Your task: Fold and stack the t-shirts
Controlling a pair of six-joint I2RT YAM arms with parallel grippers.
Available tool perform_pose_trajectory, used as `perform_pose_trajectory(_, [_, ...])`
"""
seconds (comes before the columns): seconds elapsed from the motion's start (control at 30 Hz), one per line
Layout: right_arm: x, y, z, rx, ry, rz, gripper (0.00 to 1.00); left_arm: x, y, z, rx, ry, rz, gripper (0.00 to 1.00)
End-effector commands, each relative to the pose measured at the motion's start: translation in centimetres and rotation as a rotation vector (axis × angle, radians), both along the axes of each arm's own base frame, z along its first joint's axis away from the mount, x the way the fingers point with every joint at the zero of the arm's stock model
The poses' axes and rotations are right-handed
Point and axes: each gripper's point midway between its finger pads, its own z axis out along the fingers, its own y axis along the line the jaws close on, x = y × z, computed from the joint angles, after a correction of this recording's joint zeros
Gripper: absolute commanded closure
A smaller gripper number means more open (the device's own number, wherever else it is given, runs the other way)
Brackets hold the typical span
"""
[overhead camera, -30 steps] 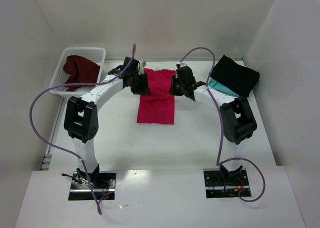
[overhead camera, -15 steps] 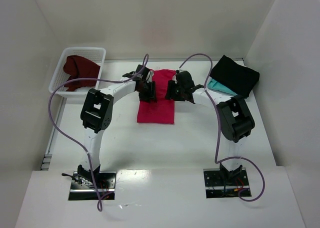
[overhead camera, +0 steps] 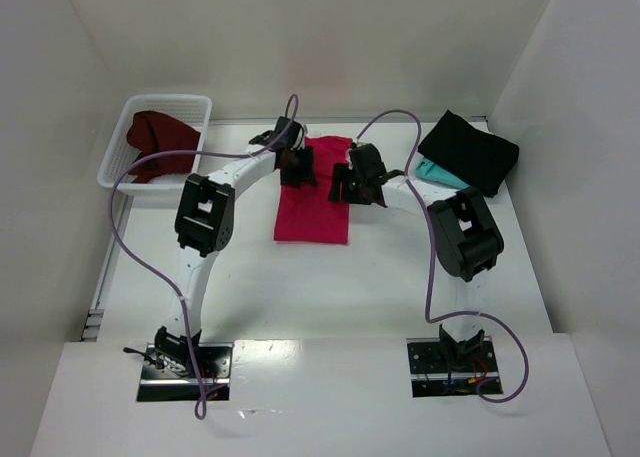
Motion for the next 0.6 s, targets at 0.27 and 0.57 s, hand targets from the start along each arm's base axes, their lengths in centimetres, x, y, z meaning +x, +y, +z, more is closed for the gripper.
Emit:
perform_pose_trajectory(0.27, [-3.1, -2.0, 2.6, -0.01, -0.031, -0.03, 0.24, -0.8, 4.1, 10.0, 0.0, -0.174, 0.073, 0.14])
perform_pose_trajectory(0.57, [-11.2, -0.2, 1.4, 0.062, 0.067, 0.042, 0.21, -9.7, 6.2, 8.0, -0.028, -0.053, 0.041, 0.09])
